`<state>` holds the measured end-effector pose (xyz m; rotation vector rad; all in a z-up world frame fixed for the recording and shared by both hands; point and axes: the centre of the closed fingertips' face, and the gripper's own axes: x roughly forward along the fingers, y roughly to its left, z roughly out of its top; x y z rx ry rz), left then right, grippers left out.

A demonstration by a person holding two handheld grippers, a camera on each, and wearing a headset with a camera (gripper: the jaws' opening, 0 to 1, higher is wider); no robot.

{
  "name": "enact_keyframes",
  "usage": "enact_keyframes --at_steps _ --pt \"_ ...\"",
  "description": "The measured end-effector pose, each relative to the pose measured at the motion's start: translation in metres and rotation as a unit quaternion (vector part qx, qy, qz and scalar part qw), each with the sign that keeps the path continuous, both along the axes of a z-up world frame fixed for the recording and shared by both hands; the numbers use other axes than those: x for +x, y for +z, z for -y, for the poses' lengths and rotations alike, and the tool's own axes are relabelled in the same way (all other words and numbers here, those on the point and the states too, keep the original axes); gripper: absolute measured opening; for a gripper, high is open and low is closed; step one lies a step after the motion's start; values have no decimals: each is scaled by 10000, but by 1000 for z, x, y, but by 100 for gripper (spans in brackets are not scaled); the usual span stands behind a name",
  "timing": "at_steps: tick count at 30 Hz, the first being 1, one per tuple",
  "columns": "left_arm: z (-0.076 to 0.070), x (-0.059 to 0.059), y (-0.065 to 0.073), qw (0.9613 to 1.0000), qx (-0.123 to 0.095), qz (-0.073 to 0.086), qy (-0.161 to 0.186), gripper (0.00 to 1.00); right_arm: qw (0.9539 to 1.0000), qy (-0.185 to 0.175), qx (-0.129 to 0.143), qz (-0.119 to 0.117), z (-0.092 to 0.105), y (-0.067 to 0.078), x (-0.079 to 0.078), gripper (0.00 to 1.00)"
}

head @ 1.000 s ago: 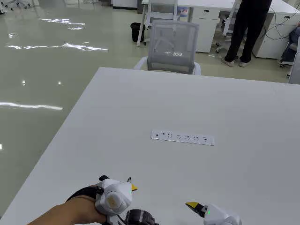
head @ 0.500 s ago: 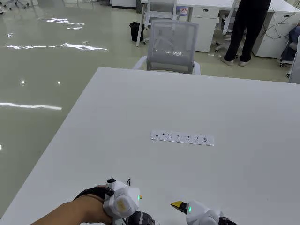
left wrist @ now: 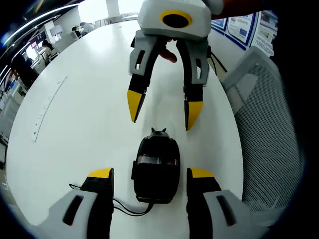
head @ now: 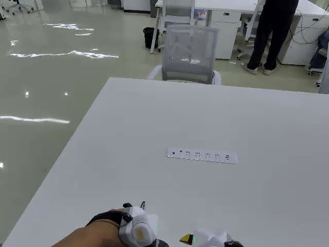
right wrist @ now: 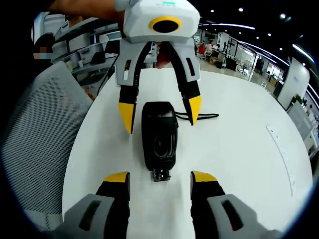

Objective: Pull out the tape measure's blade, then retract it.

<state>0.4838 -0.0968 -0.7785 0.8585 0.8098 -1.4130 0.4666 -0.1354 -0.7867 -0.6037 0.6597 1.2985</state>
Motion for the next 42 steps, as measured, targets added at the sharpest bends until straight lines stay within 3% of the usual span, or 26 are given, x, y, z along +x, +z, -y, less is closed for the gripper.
enact_keyframes --at_steps 5,12,13,14,15,19,30,42 --pt "11 -1 0 10000 -34 54 -29 55 9998 105 -160 -75 -2 -9 0 41" --pt "7 -12 -15 9995 199 35 -262 42 9995 170 -247 -93 -2 -13 2 35" --pt "8 -5 -15 9990 202 262 -289 39 9993 188 -293 -128 -2 -14 2 34" --pt "7 -1 -14 9988 237 357 -247 35 9992 199 -312 -137 -2 -14 2 33" --pt "8 -5 -15 9992 246 198 -239 35 9991 197 -335 -149 -1 -16 3 32" --pt "8 -5 -15 9989 311 233 -276 34 9990 165 -325 -246 -4 -20 5 31" --pt "7 -5 -17 9993 289 96 -233 34 9965 414 -632 -355 -7 -33 3 20" --pt "9 -7 -18 9991 347 76 -224 34 9949 350 -852 -410 -8 -32 5 16"
